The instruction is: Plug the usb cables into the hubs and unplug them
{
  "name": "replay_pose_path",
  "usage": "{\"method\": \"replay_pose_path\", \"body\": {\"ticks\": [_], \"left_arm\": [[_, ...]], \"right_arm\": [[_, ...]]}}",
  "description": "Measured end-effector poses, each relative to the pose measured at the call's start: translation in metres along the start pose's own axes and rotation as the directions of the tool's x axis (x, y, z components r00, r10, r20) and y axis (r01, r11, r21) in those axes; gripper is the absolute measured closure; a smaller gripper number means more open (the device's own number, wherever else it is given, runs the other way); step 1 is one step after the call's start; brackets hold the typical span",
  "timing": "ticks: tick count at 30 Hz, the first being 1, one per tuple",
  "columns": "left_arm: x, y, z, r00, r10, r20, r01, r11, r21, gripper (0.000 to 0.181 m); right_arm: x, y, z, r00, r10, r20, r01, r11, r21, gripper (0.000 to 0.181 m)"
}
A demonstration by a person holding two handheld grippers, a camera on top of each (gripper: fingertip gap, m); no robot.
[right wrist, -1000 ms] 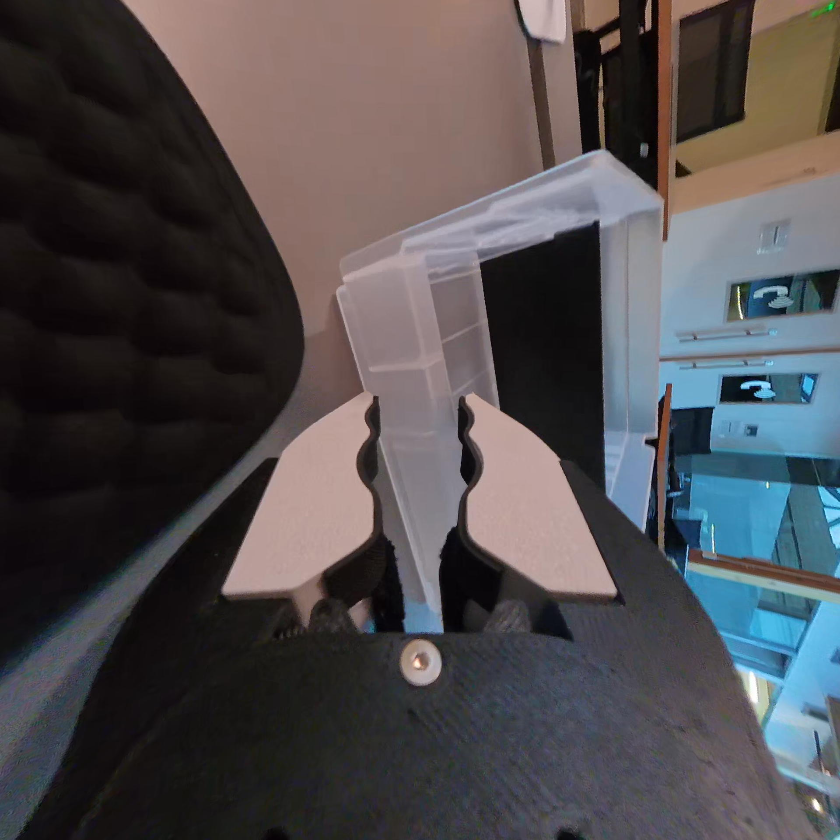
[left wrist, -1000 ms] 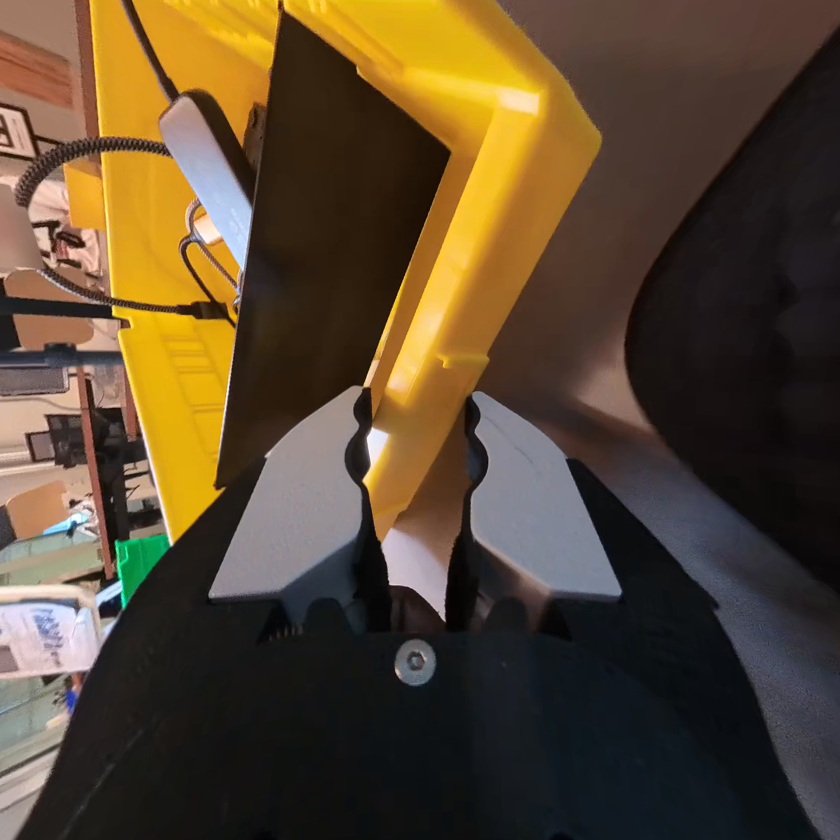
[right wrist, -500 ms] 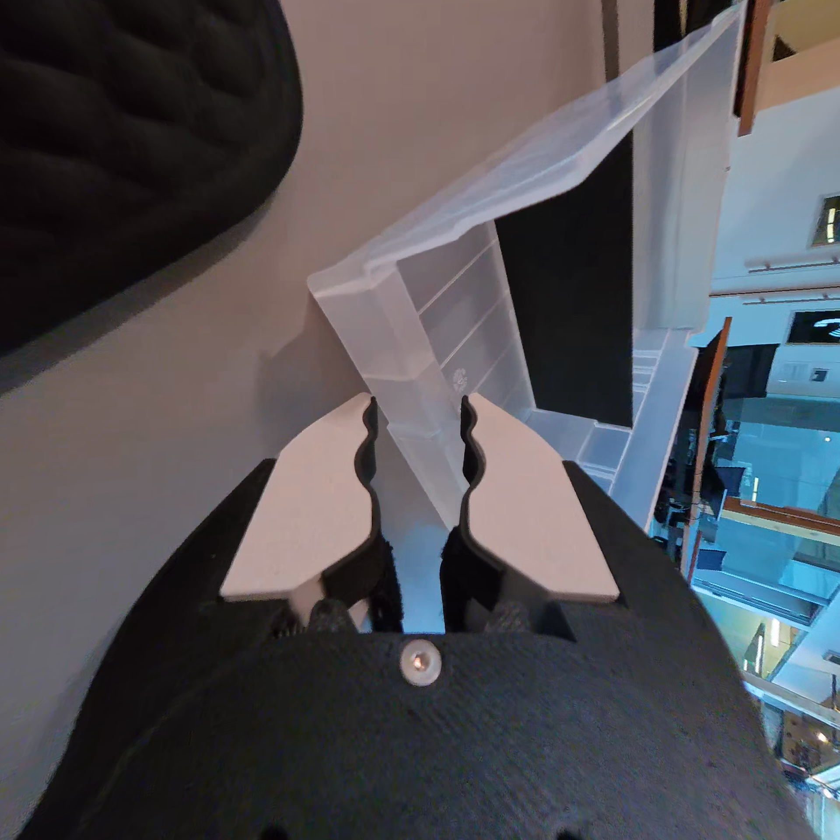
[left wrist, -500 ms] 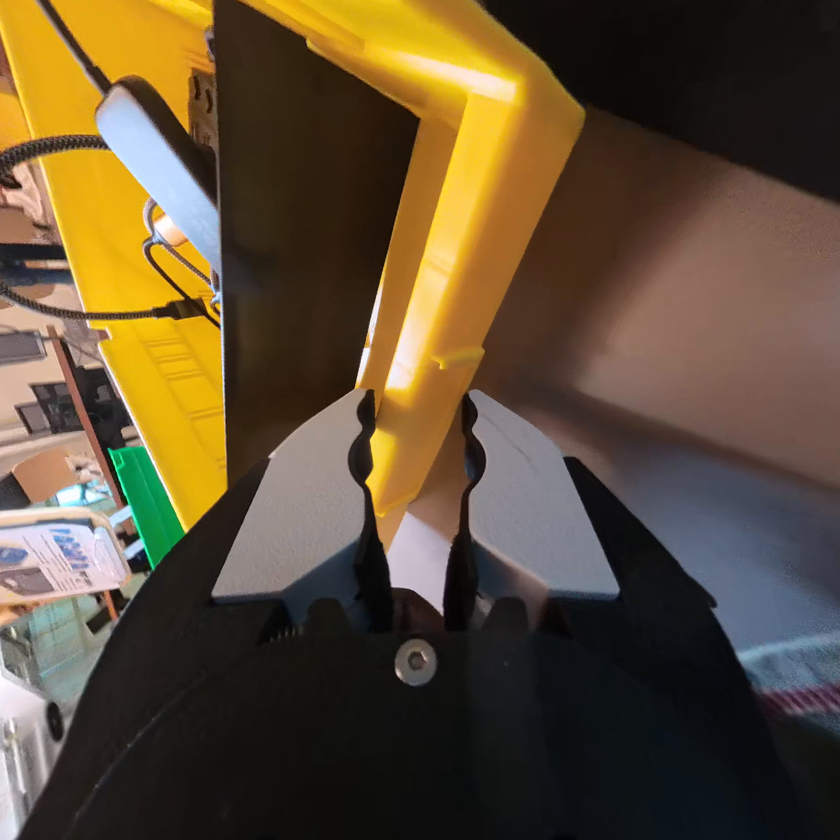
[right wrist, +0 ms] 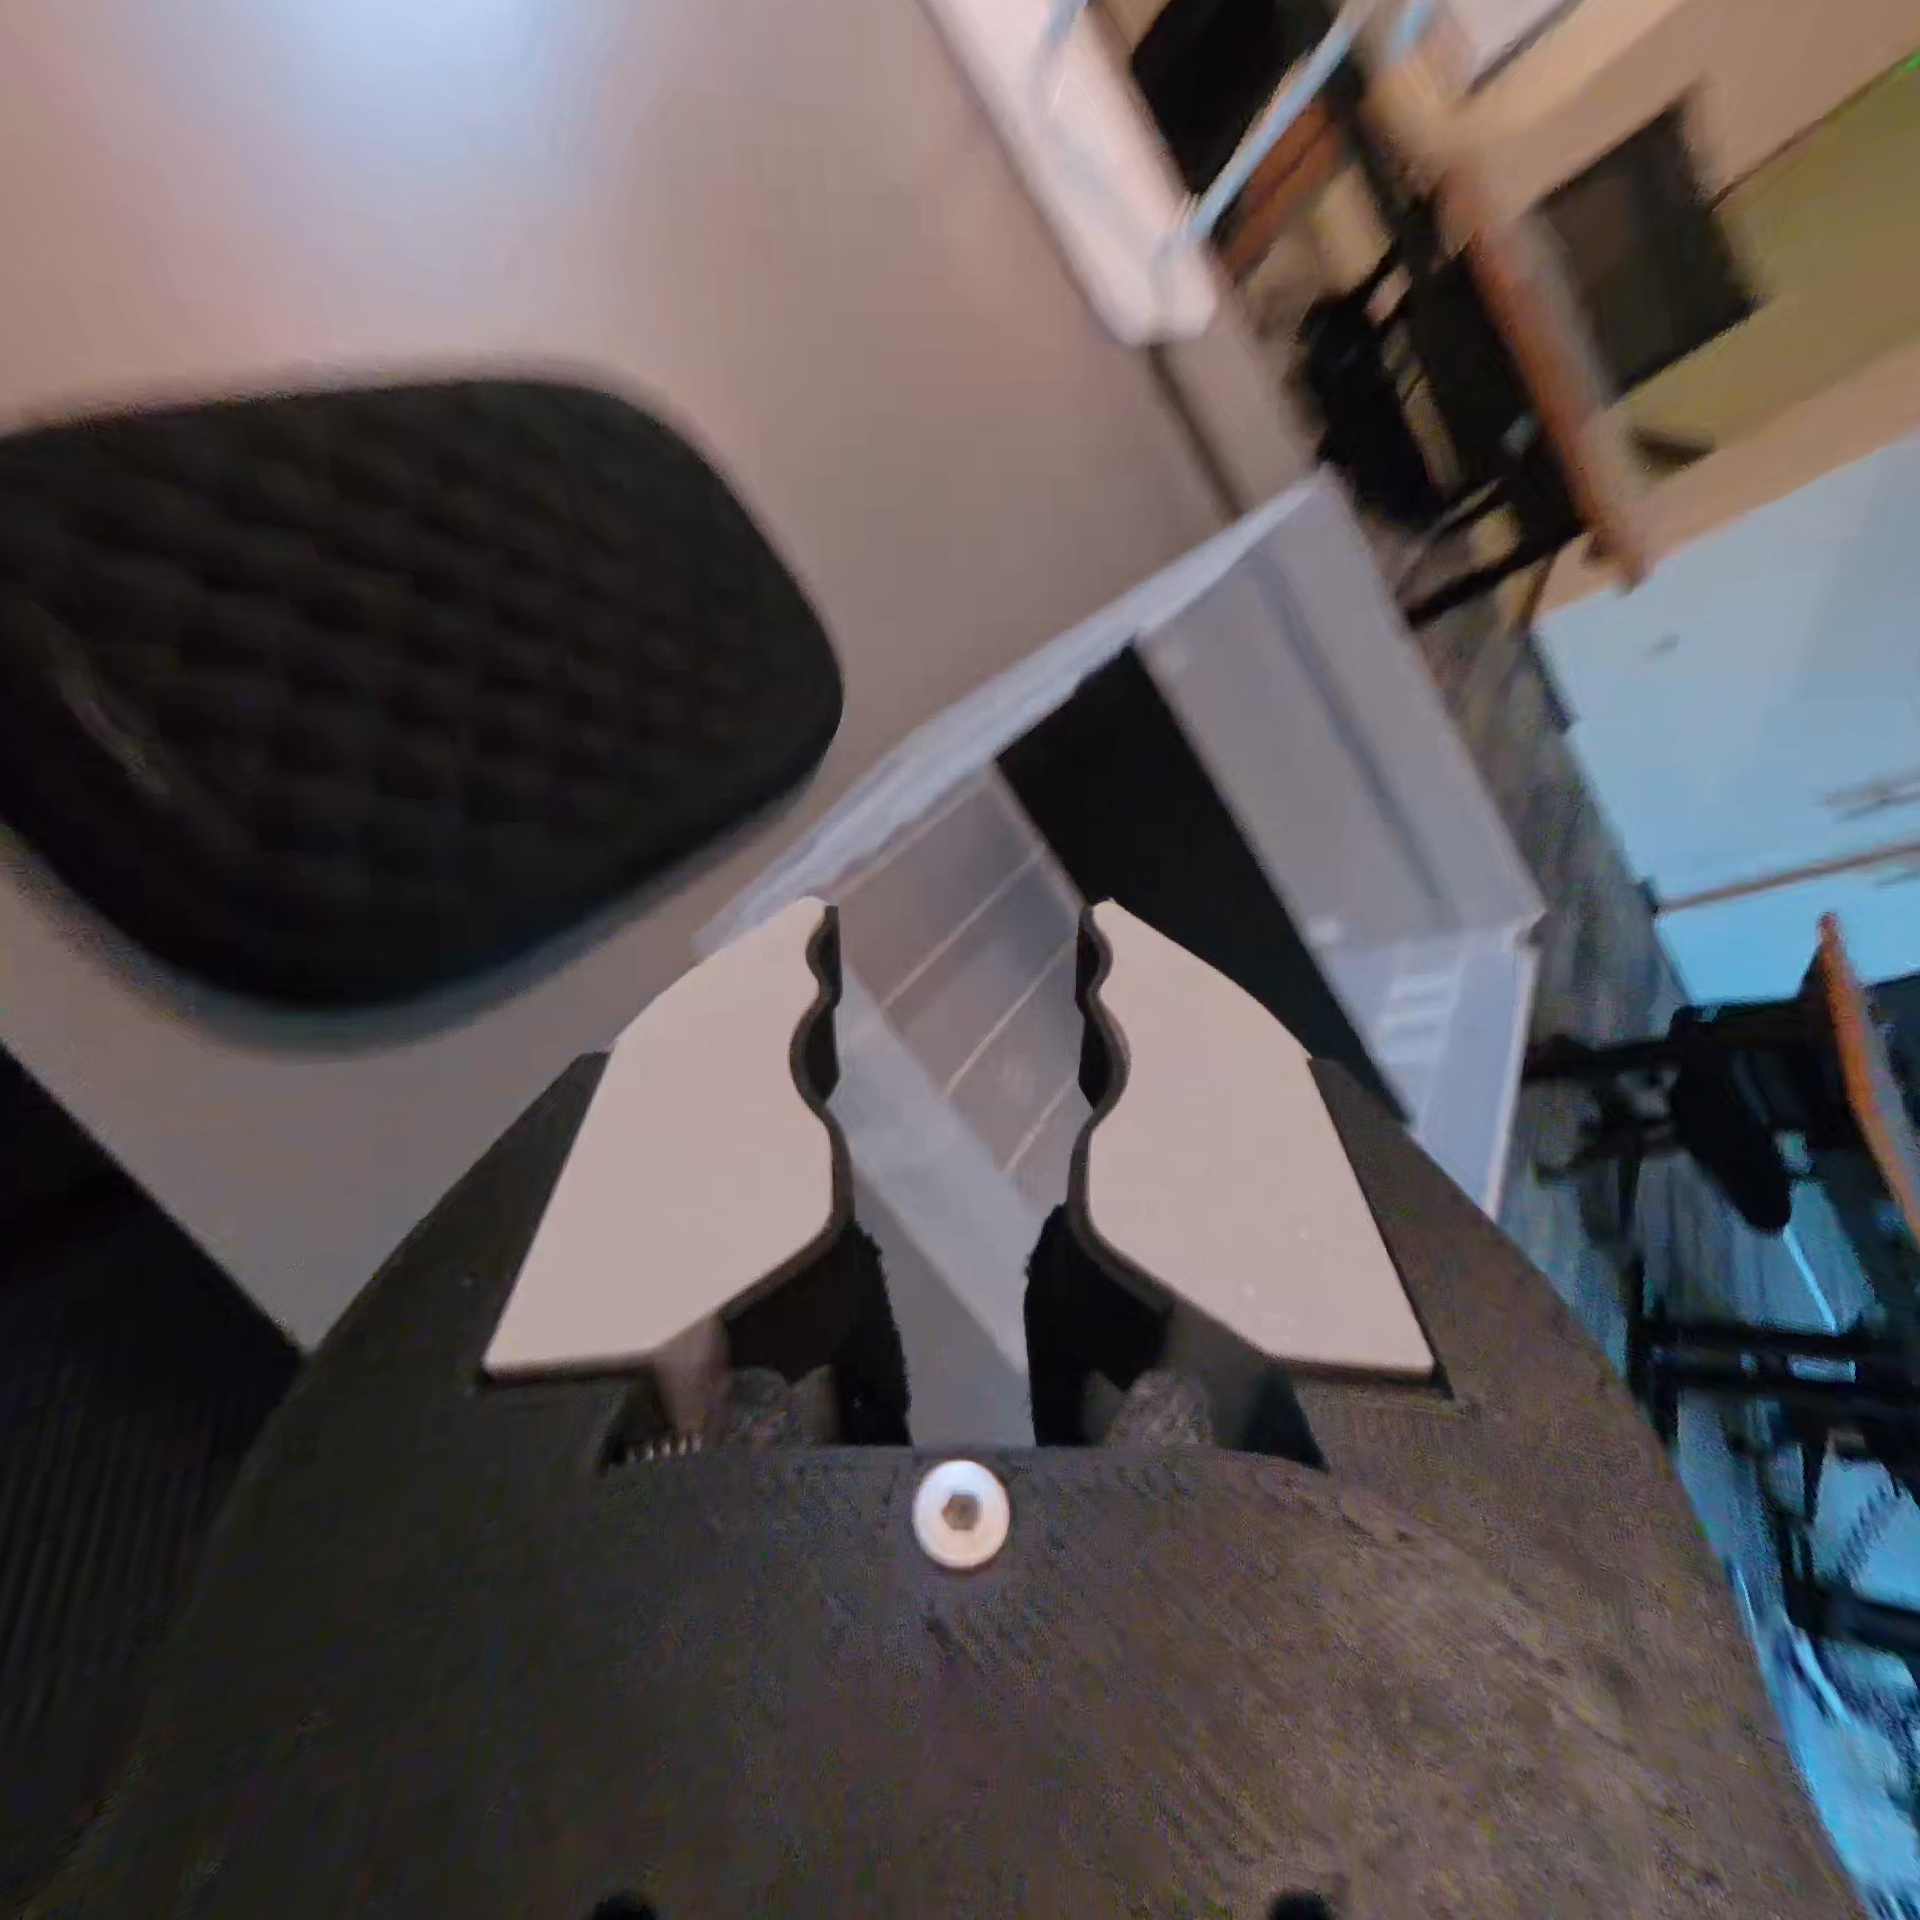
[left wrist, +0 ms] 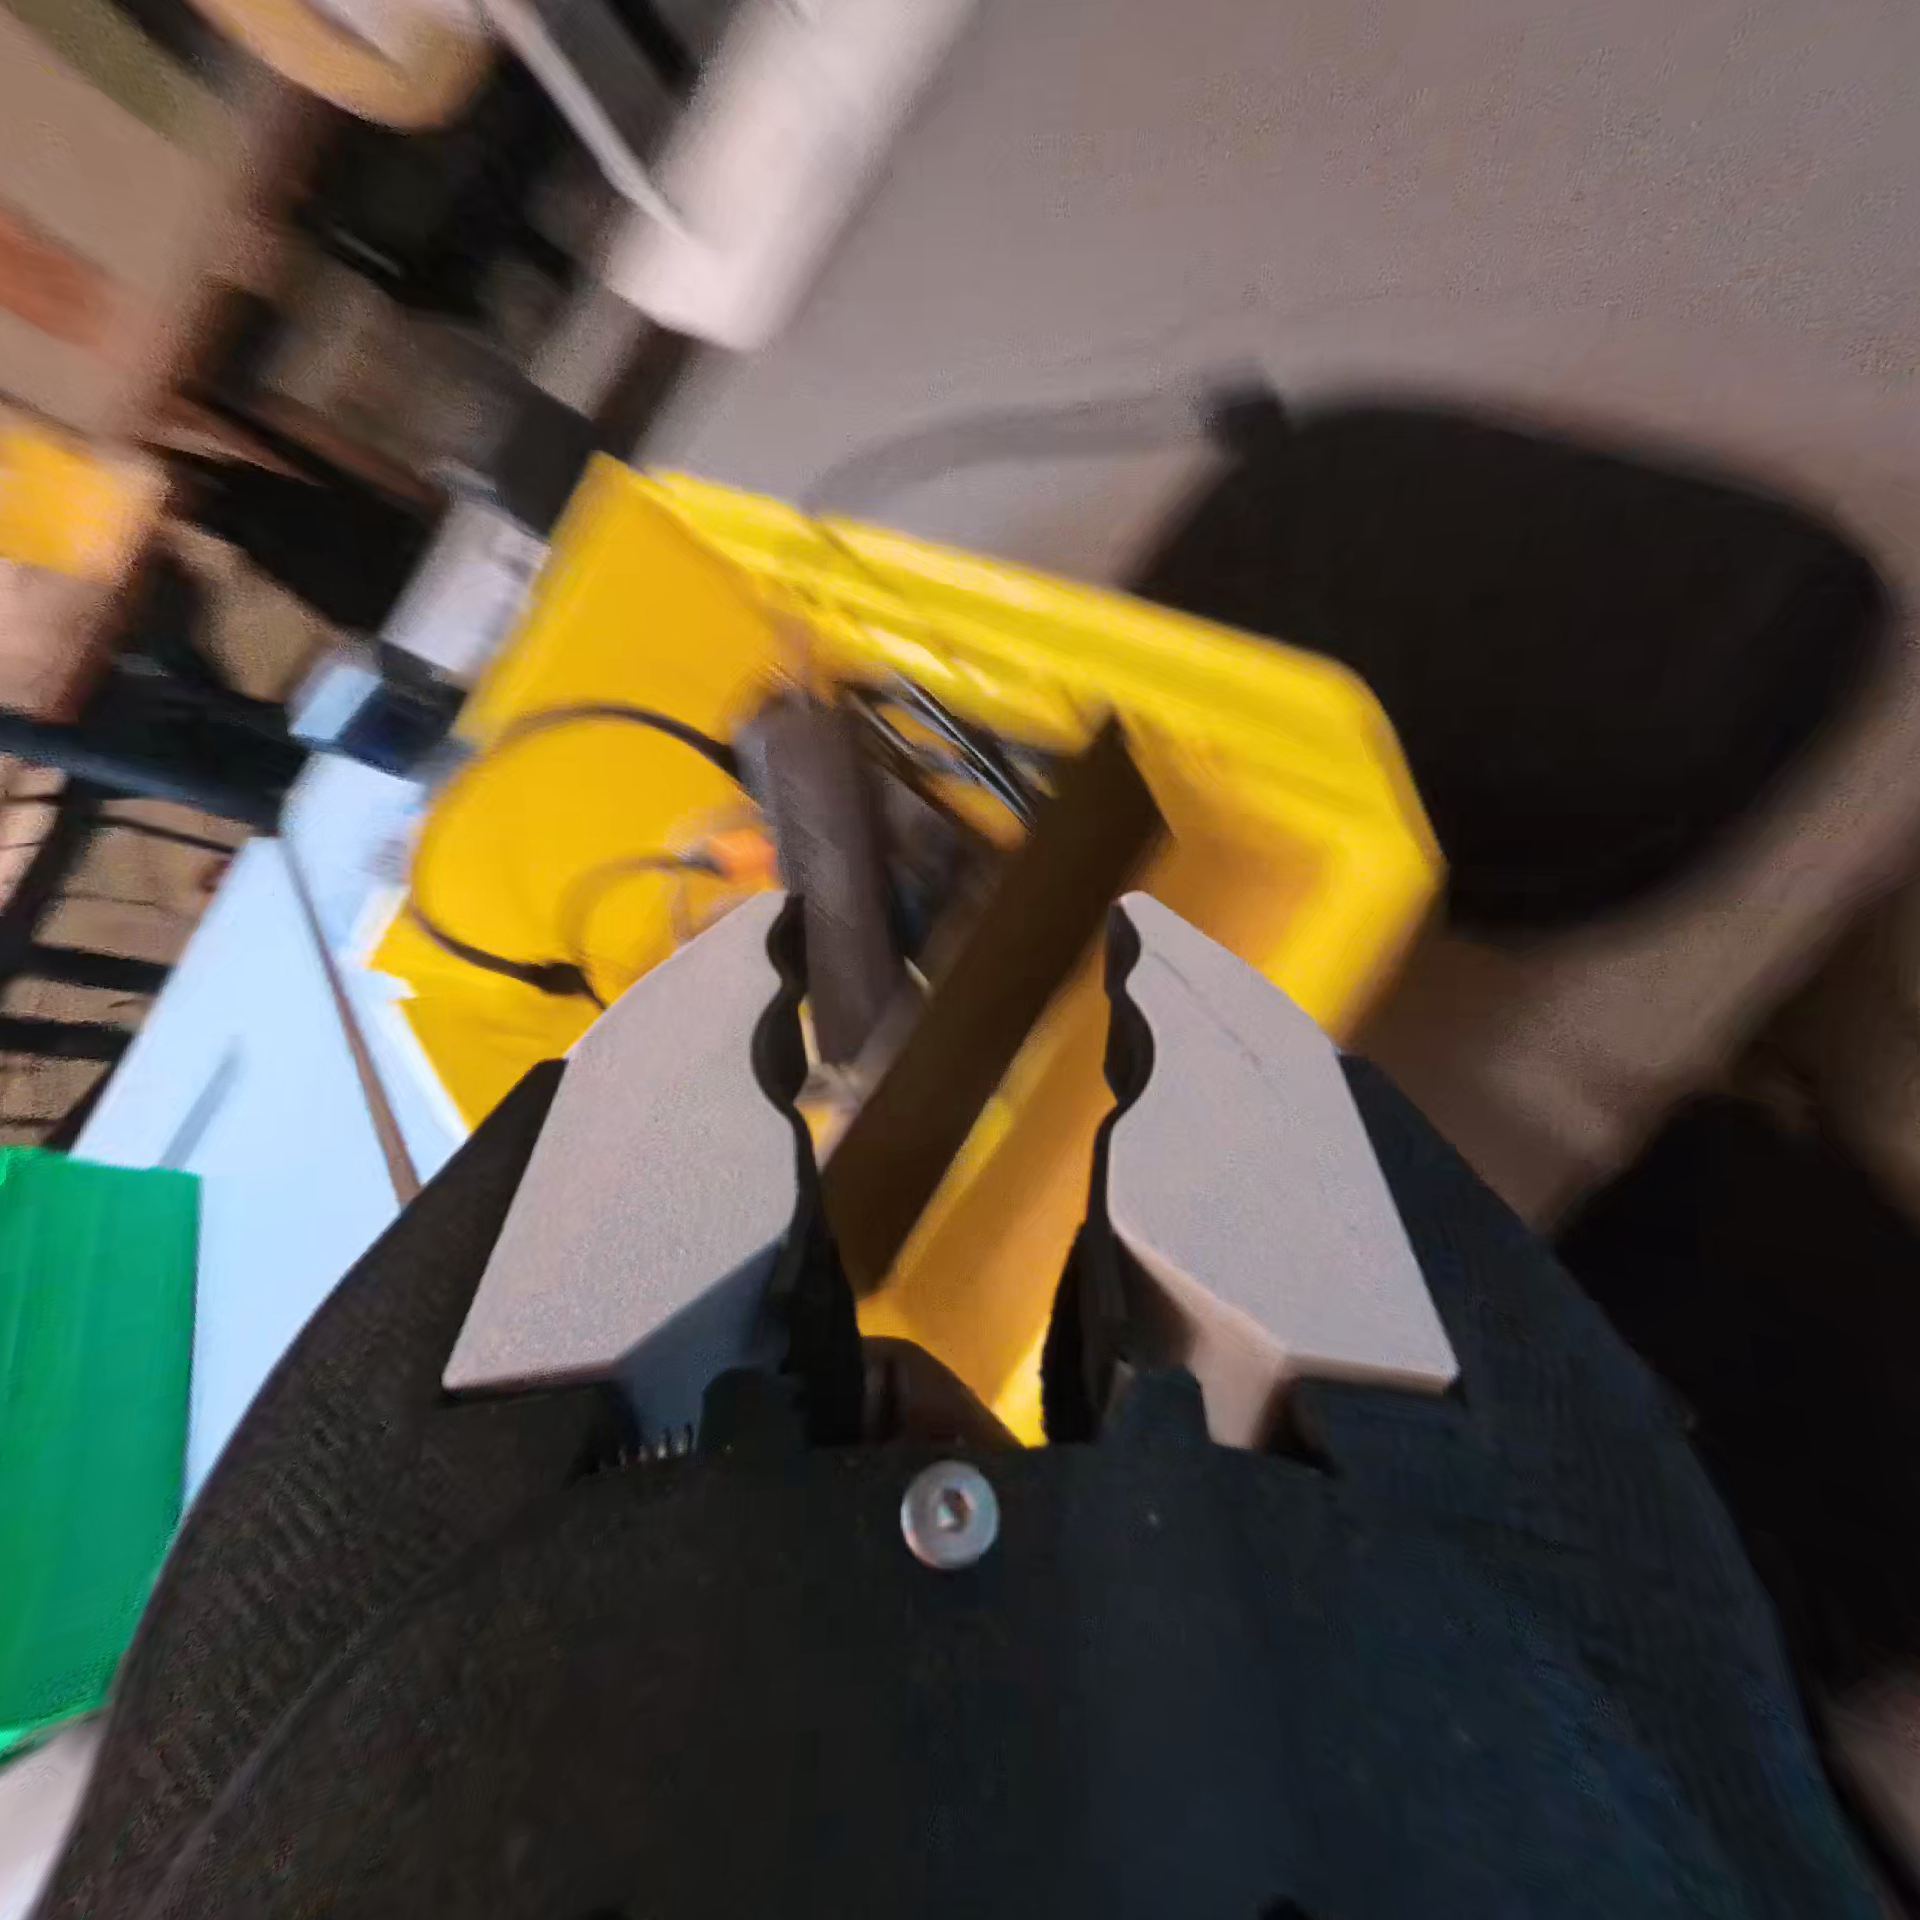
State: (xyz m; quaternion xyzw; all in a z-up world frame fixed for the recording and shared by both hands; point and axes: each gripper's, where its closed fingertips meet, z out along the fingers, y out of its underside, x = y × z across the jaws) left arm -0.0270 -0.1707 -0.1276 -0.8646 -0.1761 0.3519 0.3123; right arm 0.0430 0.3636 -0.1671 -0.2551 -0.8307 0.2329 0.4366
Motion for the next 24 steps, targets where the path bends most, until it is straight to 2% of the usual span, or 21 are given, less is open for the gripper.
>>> {"method": "replay_pose_path", "body": {"ticks": [1, 2, 4, 6, 8, 10, 13, 17, 19, 21, 24], "left_arm": [[-0.016, -0.017, 0.002, 0.993, -0.101, 0.065, 0.094, 0.99, 0.104, 0.126], [-0.024, -0.025, 0.008, 0.98, -0.186, 0.066, 0.173, 0.972, 0.161, 0.126], [-0.03, -0.024, 0.028, 0.964, -0.266, 0.026, 0.258, 0.952, 0.166, 0.122], [-0.038, -0.009, 0.052, 0.916, -0.402, 0.001, 0.4, 0.913, 0.084, 0.122], [-0.032, 0.008, 0.072, 0.863, -0.5, -0.076, 0.495, 0.866, -0.074, 0.121], [-0.042, 0.026, 0.087, 0.882, -0.471, -0.014, 0.463, 0.871, -0.163, 0.121], [-0.041, 0.042, 0.102, 0.891, -0.453, -0.037, 0.427, 0.861, -0.275, 0.117], [-0.035, 0.055, 0.114, 0.9, -0.427, -0.085, 0.376, 0.861, -0.342, 0.122], [-0.034, 0.054, 0.114, 0.893, -0.439, -0.102, 0.384, 0.859, -0.339, 0.131], [-0.036, 0.053, 0.113, 0.907, -0.414, -0.079, 0.369, 0.872, -0.321, 0.133], [-0.05, 0.046, 0.105, 0.958, -0.28, 0.059, 0.286, 0.923, -0.259, 0.134]], "right_arm": [[0.004, -0.016, -0.004, 1.0, 0.003, -0.024, -0.001, 0.997, 0.079, 0.137], [0.005, -0.031, -0.007, 1.0, -0.003, -0.031, 0.008, 0.989, 0.15, 0.136], [0.001, -0.056, -0.008, 0.999, -0.035, -0.022, 0.039, 0.967, 0.25, 0.135], [-0.005, -0.072, -0.006, 0.997, -0.075, -0.004, 0.073, 0.954, 0.289, 0.134], [-0.01, -0.079, 0.0, 0.993, -0.117, 0.001, 0.111, 0.952, 0.286, 0.134], [-0.014, -0.085, 0.004, 0.989, -0.149, -0.005, 0.144, 0.945, 0.293, 0.134], [-0.017, -0.095, 0.008, 0.988, -0.154, -0.005, 0.146, 0.929, 0.339, 0.135], [-0.02, -0.098, 0.014, 0.986, -0.166, 0.005, 0.155, 0.929, 0.337, 0.134], [-0.022, -0.099, 0.016, 0.985, -0.174, 0.009, 0.161, 0.929, 0.333, 0.134], [-0.023, -0.101, 0.018, 0.985, -0.173, 0.015, 0.158, 0.926, 0.344, 0.134], [-0.026, -0.104, 0.021, 0.984, -0.178, 0.02, 0.159, 0.921, 0.354, 0.134]]}}
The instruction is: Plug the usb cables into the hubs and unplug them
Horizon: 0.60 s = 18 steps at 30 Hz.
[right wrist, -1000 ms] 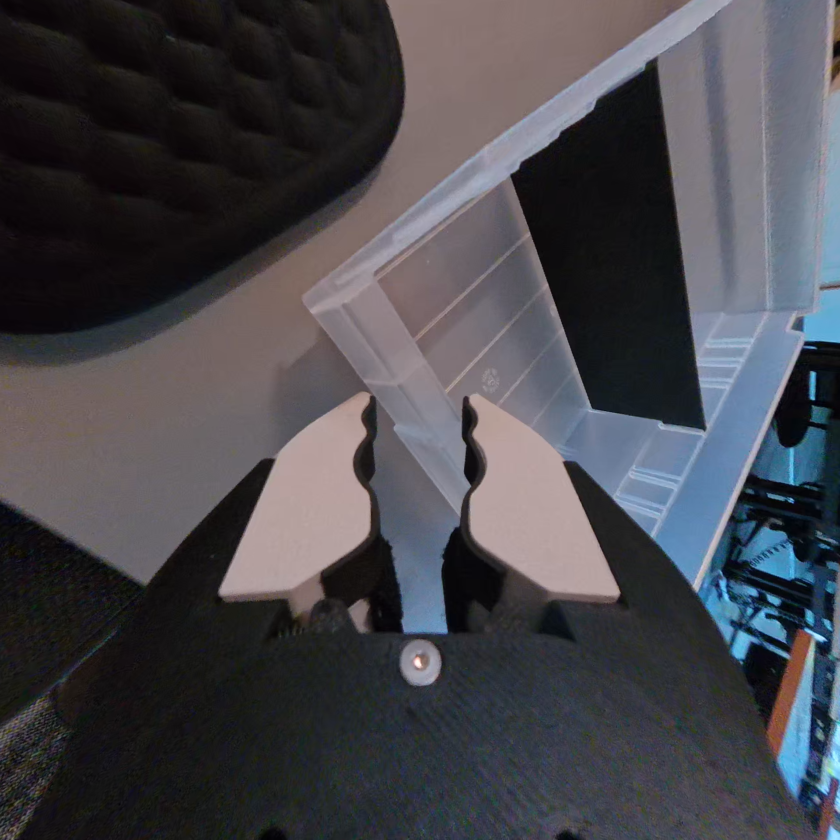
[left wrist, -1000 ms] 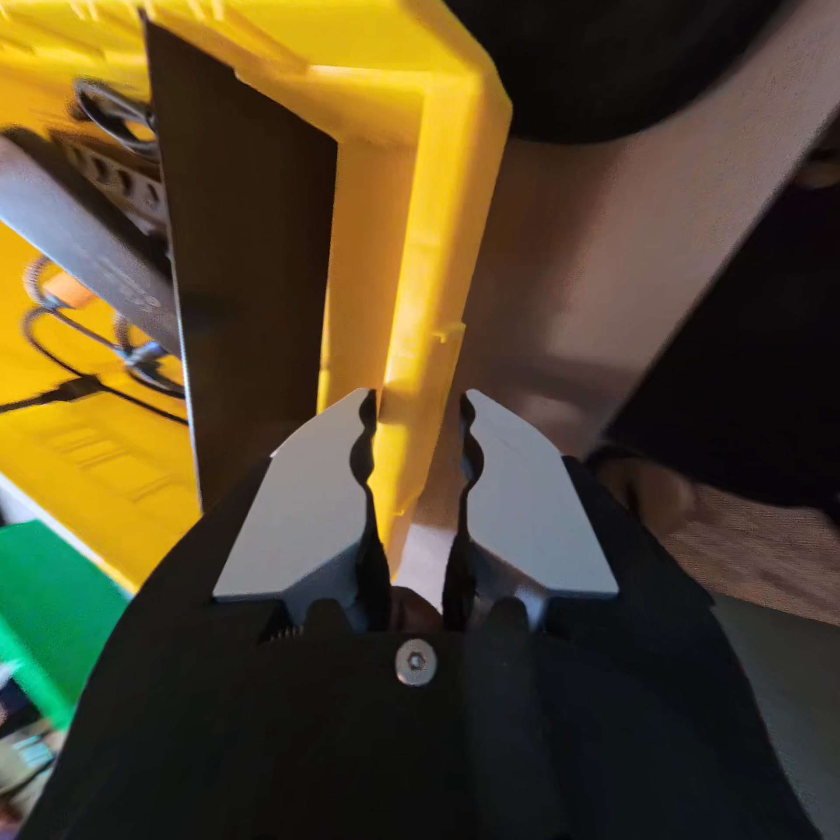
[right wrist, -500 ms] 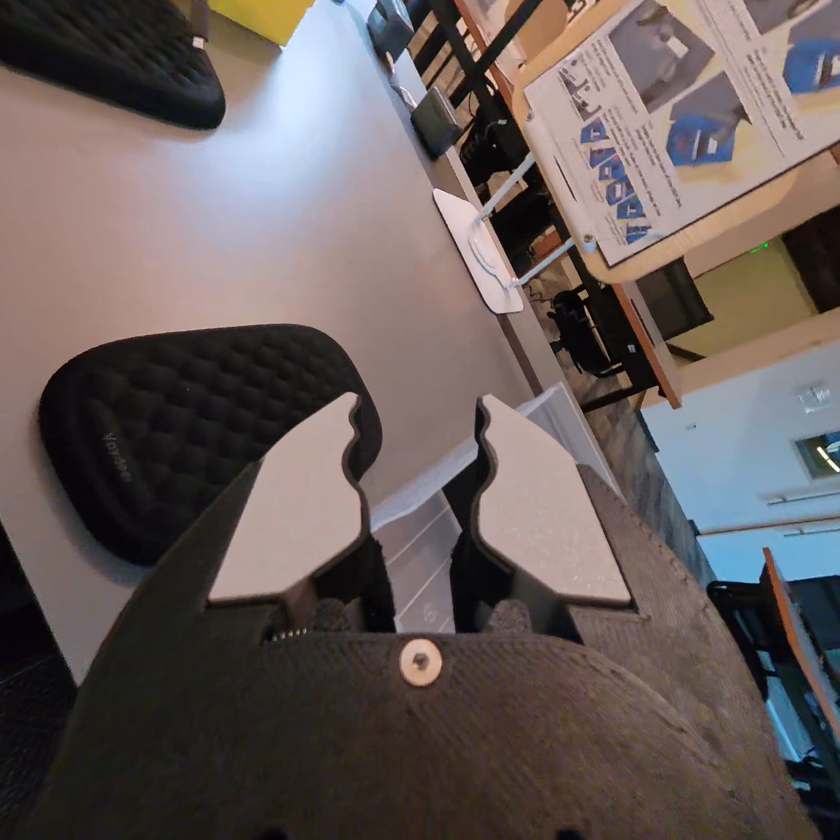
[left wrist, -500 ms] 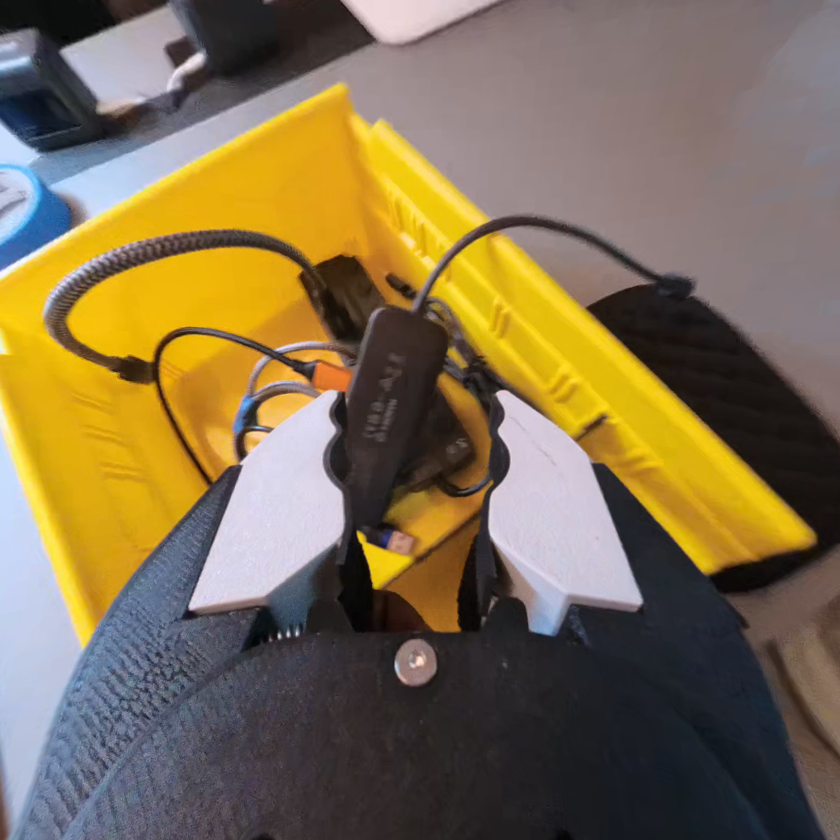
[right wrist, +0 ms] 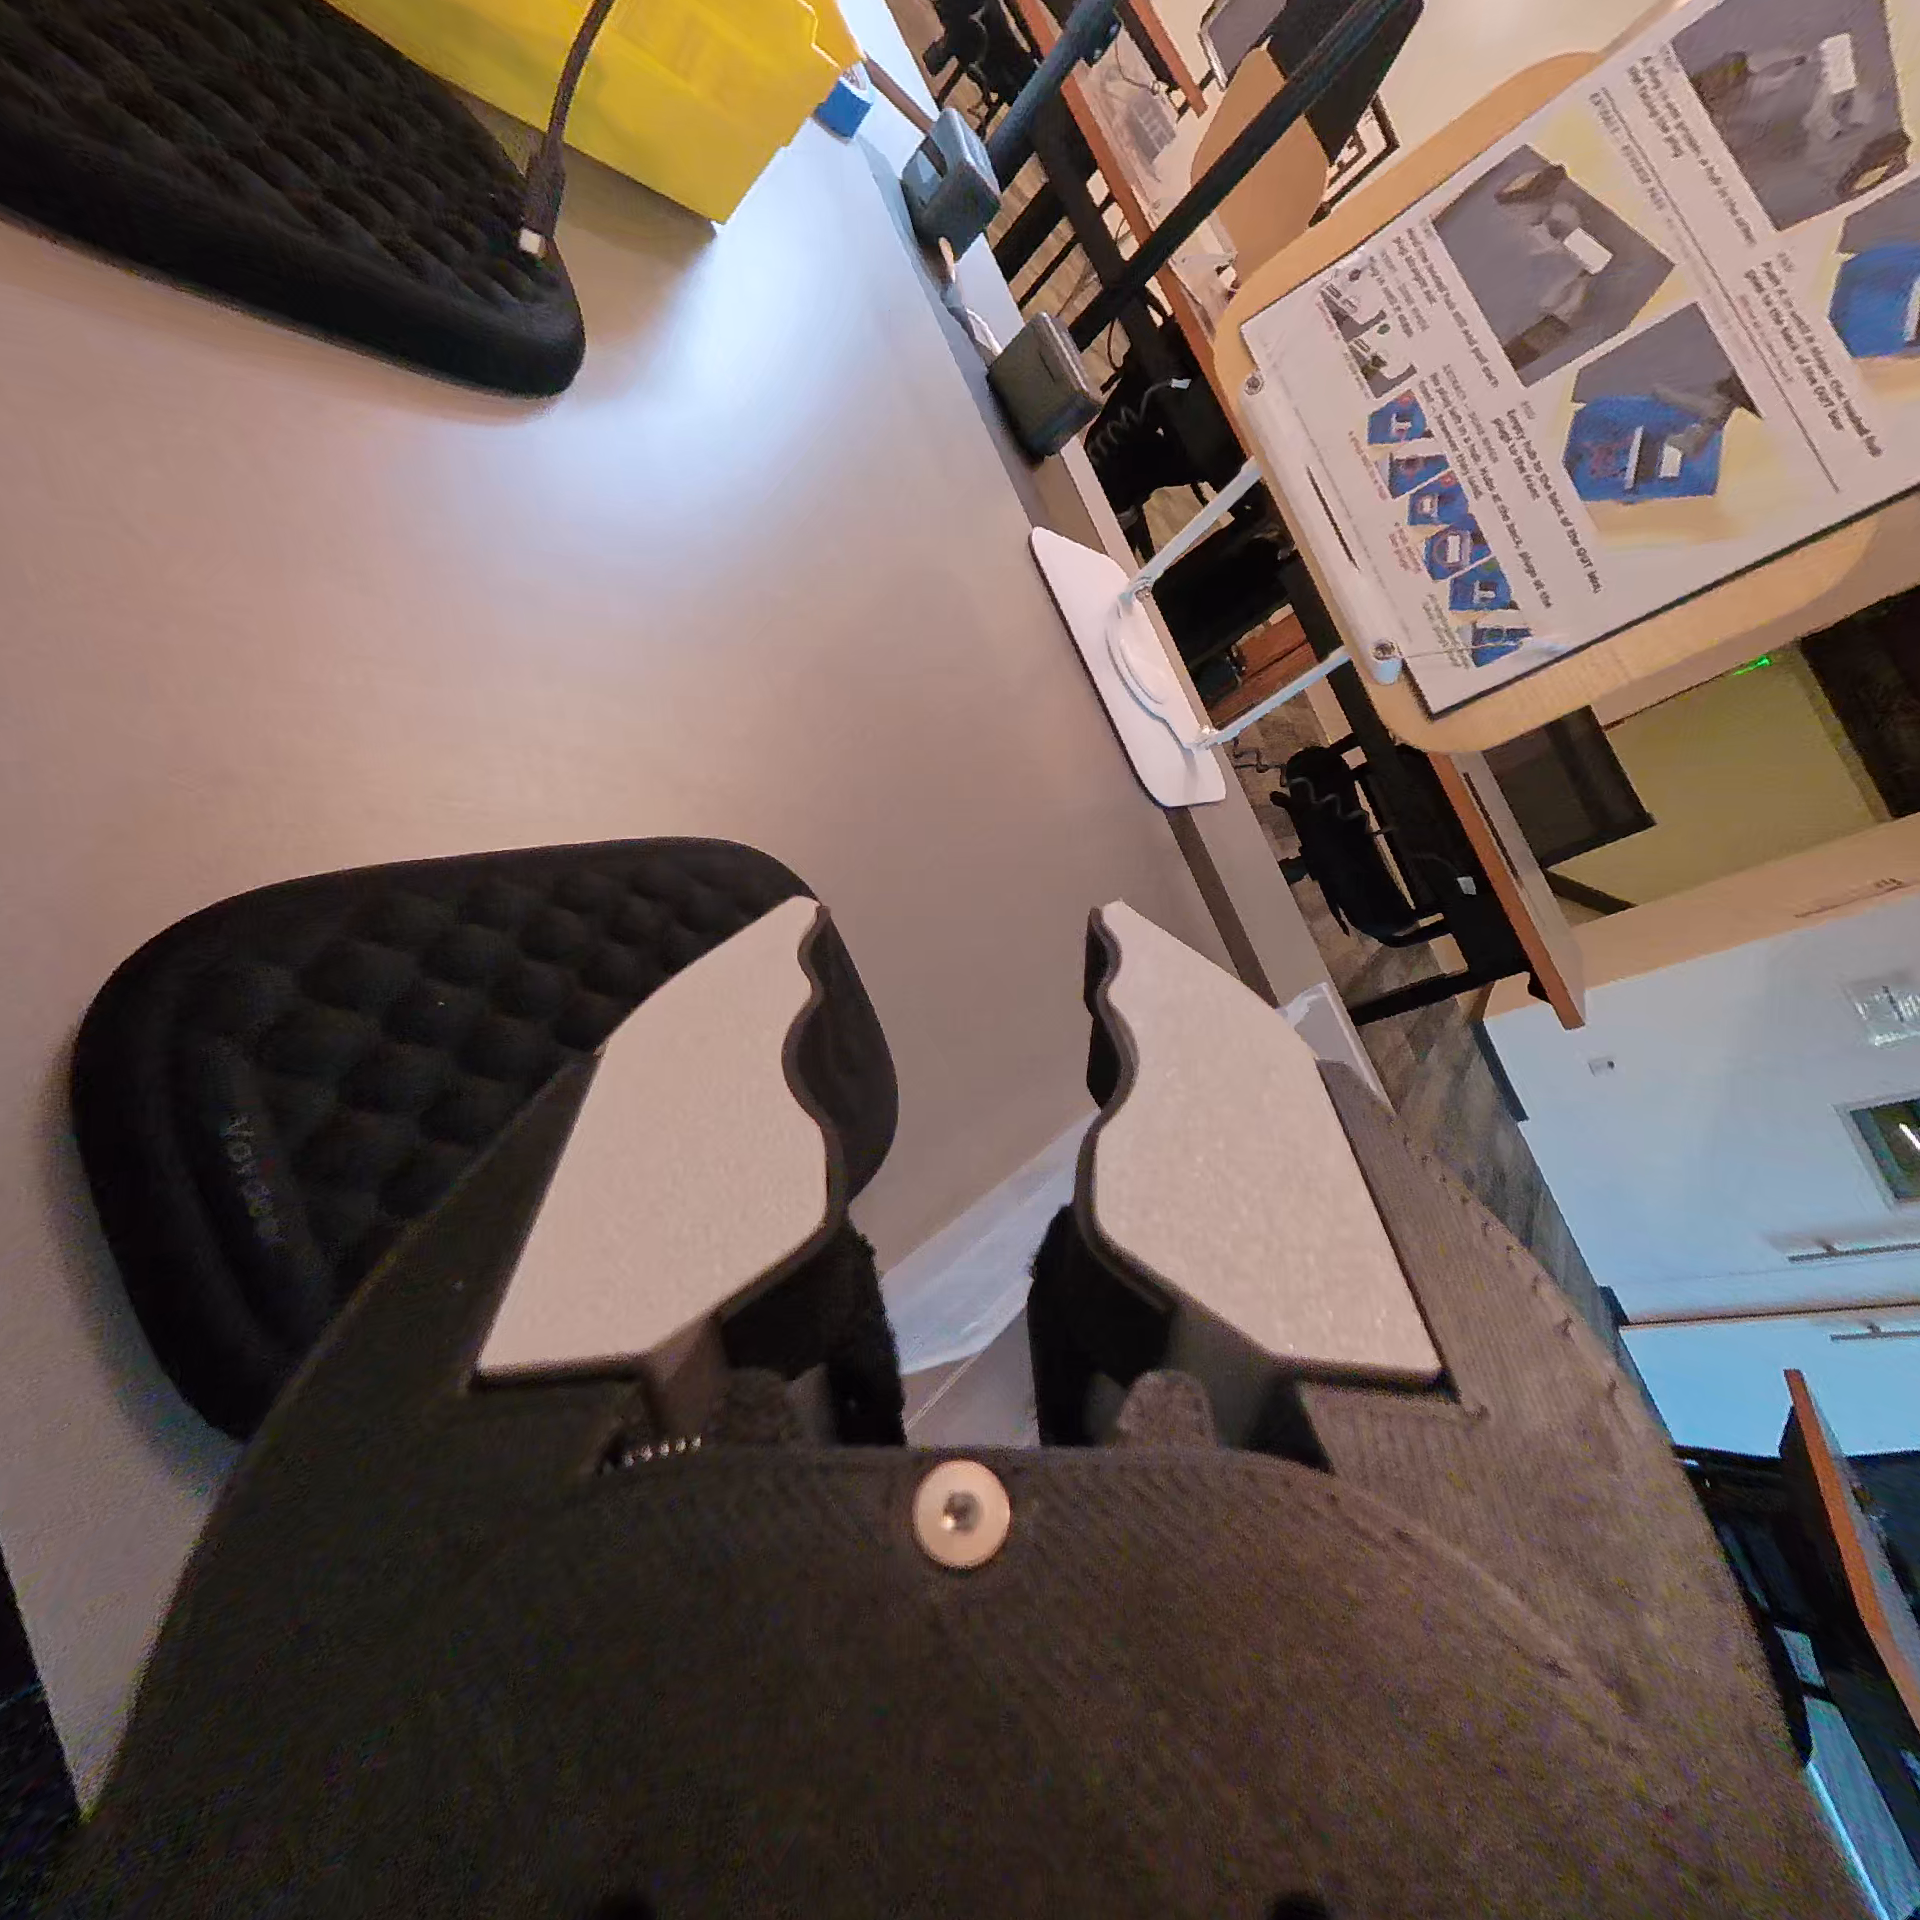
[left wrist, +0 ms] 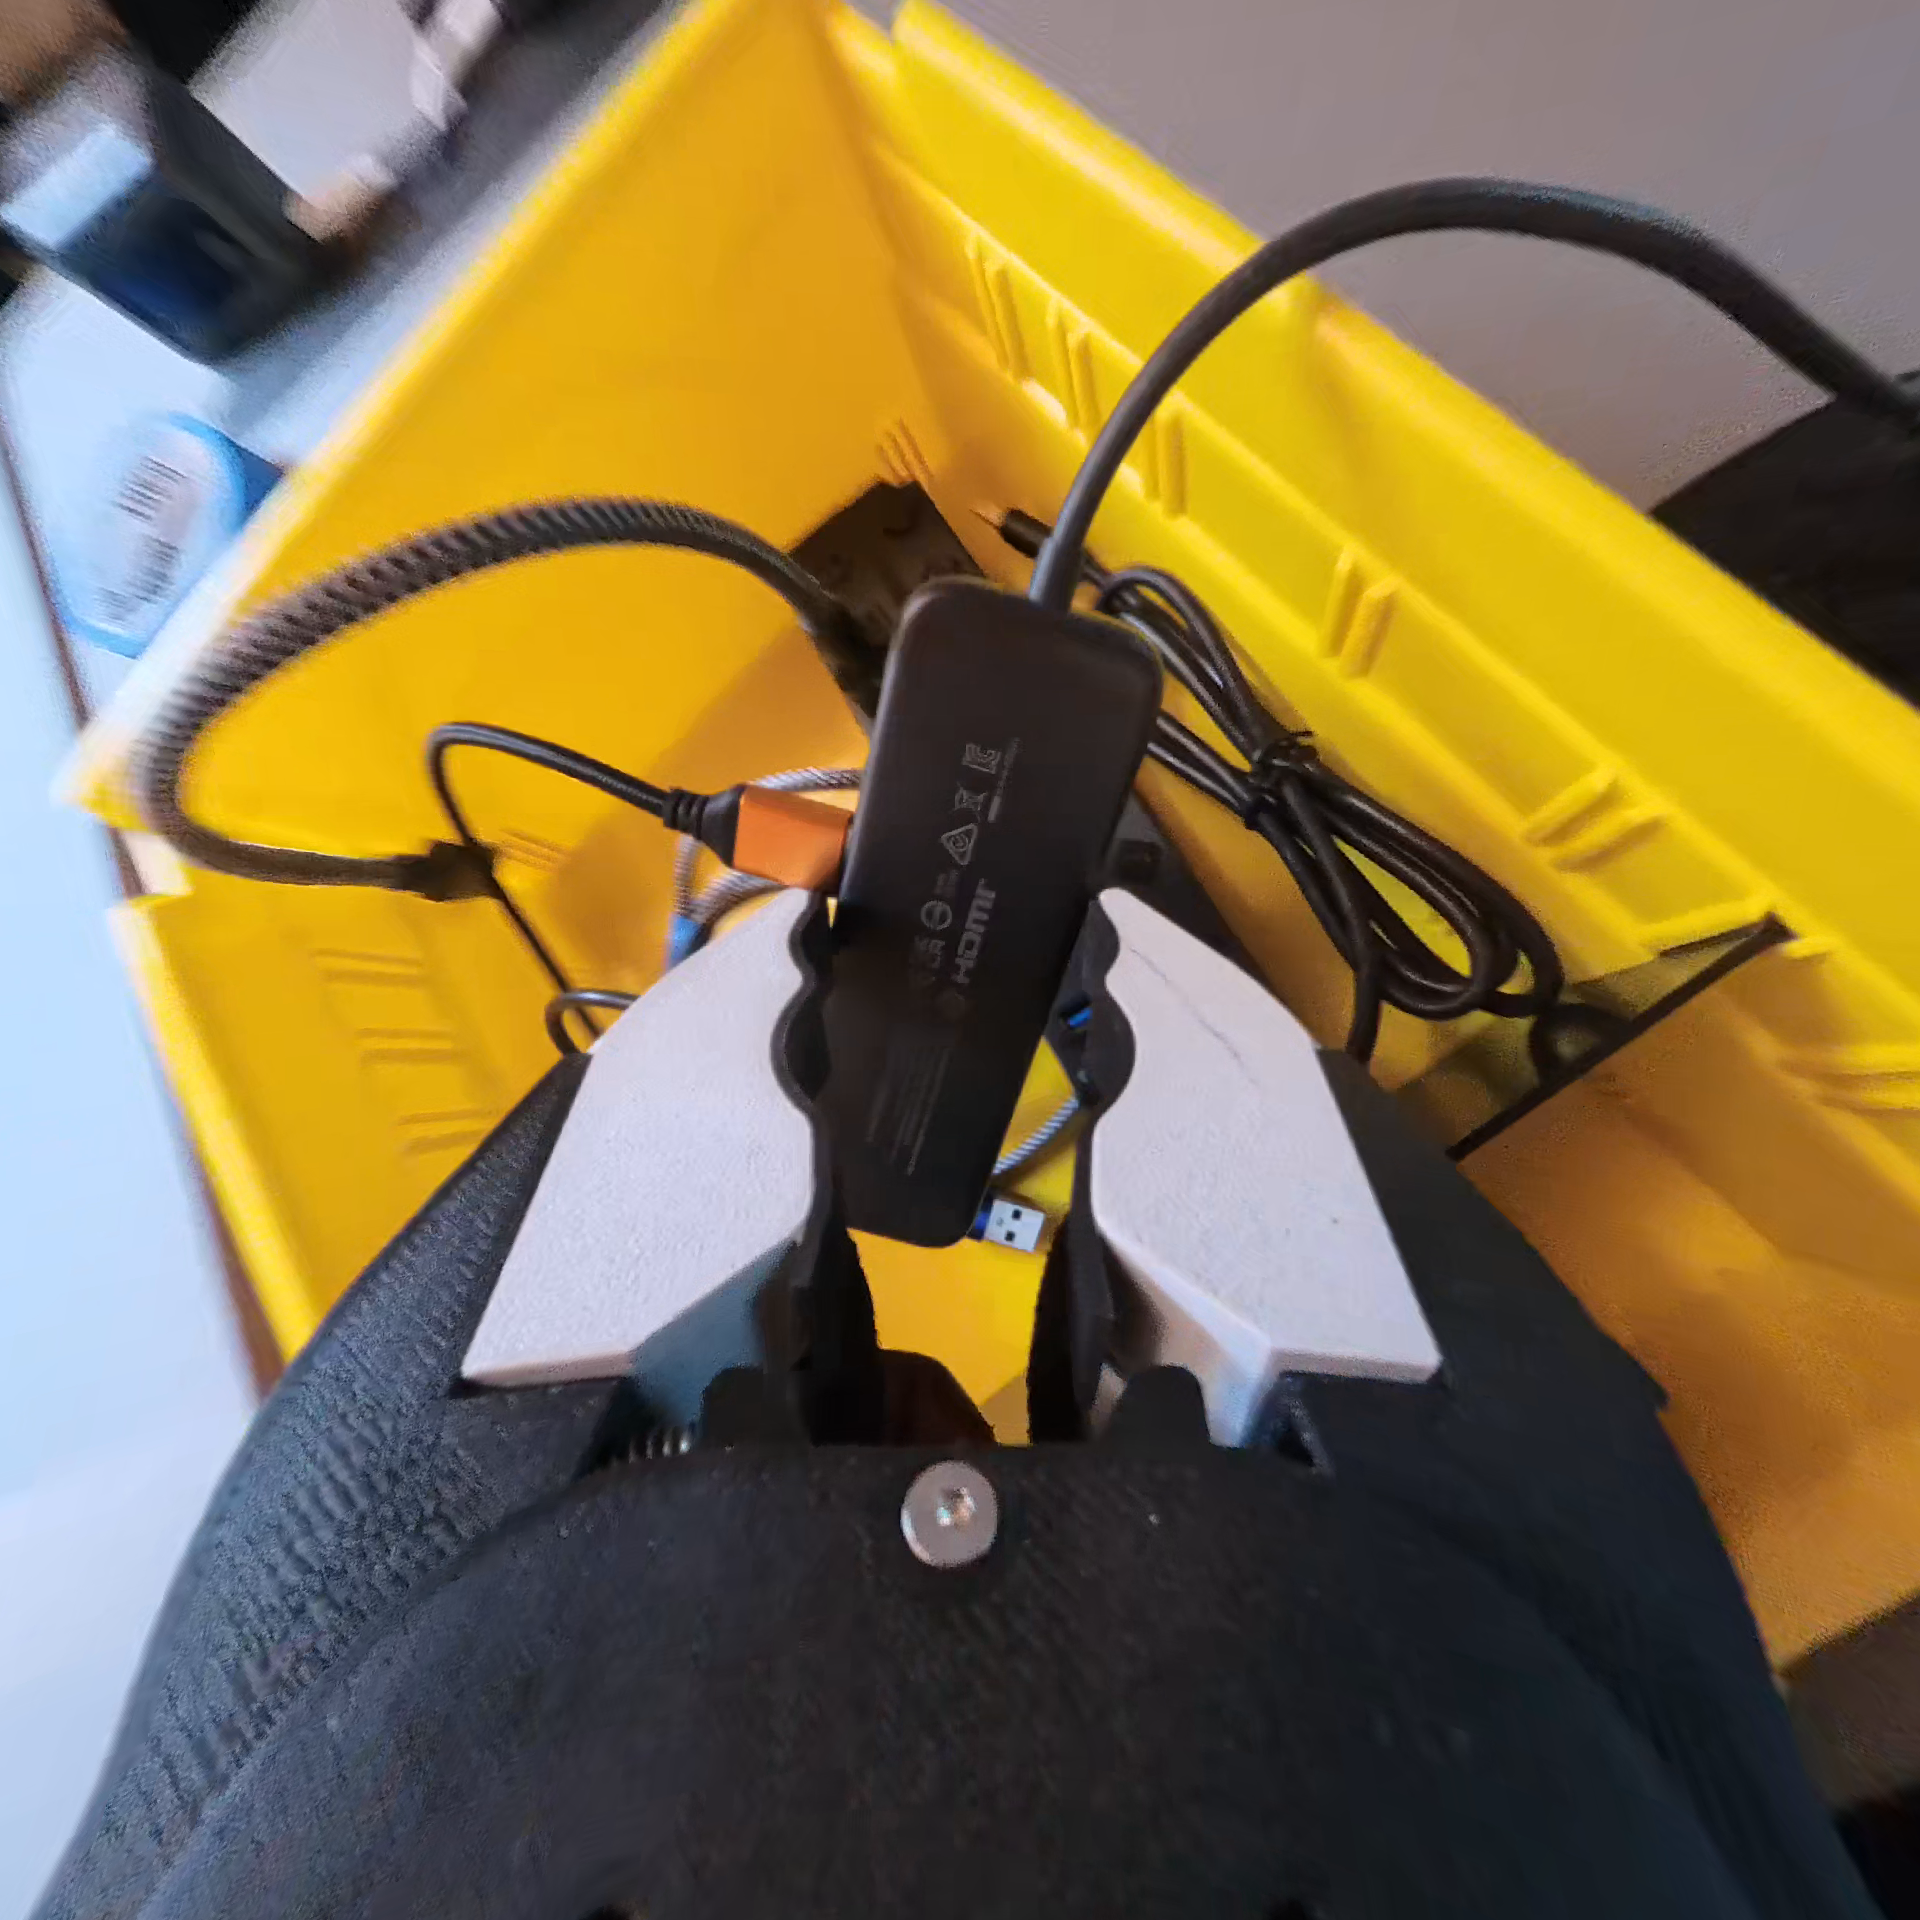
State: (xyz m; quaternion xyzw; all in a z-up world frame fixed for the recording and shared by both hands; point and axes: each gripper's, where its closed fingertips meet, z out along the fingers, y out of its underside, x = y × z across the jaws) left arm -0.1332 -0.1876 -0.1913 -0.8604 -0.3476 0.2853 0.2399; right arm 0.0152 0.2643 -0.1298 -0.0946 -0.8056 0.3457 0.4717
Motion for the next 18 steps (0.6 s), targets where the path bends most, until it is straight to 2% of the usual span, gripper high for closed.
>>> {"method": "replay_pose_path", "body": {"ticks": [3, 5, 9, 14, 18], "left_arm": [[-0.01, -0.024, -0.026, 0.97, 0.097, 0.224, -0.126, 0.985, 0.119, 0.135], [-0.011, -0.038, -0.045, 0.925, 0.138, 0.354, -0.202, 0.968, 0.15, 0.135], [-0.01, -0.058, -0.083, 0.752, 0.242, 0.613, -0.364, 0.928, 0.08, 0.135], [0.006, -0.094, -0.127, 0.612, 0.237, 0.754, -0.482, 0.868, 0.119, 0.135], [0.029, -0.123, -0.145, 0.417, 0.285, 0.863, -0.659, 0.749, 0.071, 0.135]], "right_arm": [[-0.004, -0.003, 0.005, 1.0, -0.007, 0.016, 0.007, 1.0, 0.01, 0.134], [-0.006, -0.007, 0.01, 1.0, -0.006, 0.024, 0.006, 1.0, 0.026, 0.134], [-0.012, -0.017, 0.018, 0.999, -0.018, 0.043, 0.016, 0.998, 0.053, 0.134], [-0.012, -0.044, 0.025, 0.999, -0.023, 0.025, 0.018, 0.987, 0.158, 0.134], [-0.004, -0.085, 0.034, 0.996, 0.091, -0.016, -0.08, 0.934, 0.347, 0.135]]}}
